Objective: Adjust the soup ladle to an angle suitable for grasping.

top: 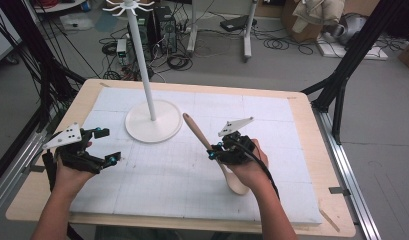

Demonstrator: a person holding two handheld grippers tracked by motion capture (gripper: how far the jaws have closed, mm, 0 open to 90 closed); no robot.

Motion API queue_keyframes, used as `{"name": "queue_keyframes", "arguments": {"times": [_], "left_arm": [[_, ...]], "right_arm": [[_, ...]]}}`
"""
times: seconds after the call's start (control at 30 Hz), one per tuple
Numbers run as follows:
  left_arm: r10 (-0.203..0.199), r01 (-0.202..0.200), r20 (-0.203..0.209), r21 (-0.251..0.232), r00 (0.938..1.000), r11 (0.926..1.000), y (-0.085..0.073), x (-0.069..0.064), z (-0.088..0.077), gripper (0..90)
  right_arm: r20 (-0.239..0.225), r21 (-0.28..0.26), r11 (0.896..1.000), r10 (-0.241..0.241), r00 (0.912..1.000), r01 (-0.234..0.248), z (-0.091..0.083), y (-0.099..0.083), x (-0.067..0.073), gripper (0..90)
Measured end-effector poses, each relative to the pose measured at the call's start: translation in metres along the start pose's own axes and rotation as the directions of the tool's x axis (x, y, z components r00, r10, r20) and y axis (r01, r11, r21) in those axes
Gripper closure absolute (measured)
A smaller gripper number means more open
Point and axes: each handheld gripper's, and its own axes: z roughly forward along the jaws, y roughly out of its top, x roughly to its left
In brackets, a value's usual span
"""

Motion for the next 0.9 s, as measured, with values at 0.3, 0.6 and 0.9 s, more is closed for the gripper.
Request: {"name": "queue_keyframes", "arguments": {"times": [0.3,0.6,0.9], "left_arm": [[-0.003,0.003,-0.002,-0.006,1.0,1.0,0.004,-0.002,0.001,1.7],[-0.006,0.006,-0.001,-0.009,1.0,0.9999,0.011,-0.004,-0.001,1.7],[0.008,-0.008,0.004,-0.01,1.0,0.9999,0.021,-0.009,-0.002,1.7]], "right_arm": [[0.012,-0.13,0.991,0.011,0.9999,-0.009,-0.024,-0.001,-0.008,78.0],[0.009,-0.215,0.976,0.023,0.9997,-0.021,-0.041,0.0,-0.015,78.0],[-0.009,-0.257,0.966,0.001,1.0,-0.004,-0.06,0.012,-0.025,77.9]]}}
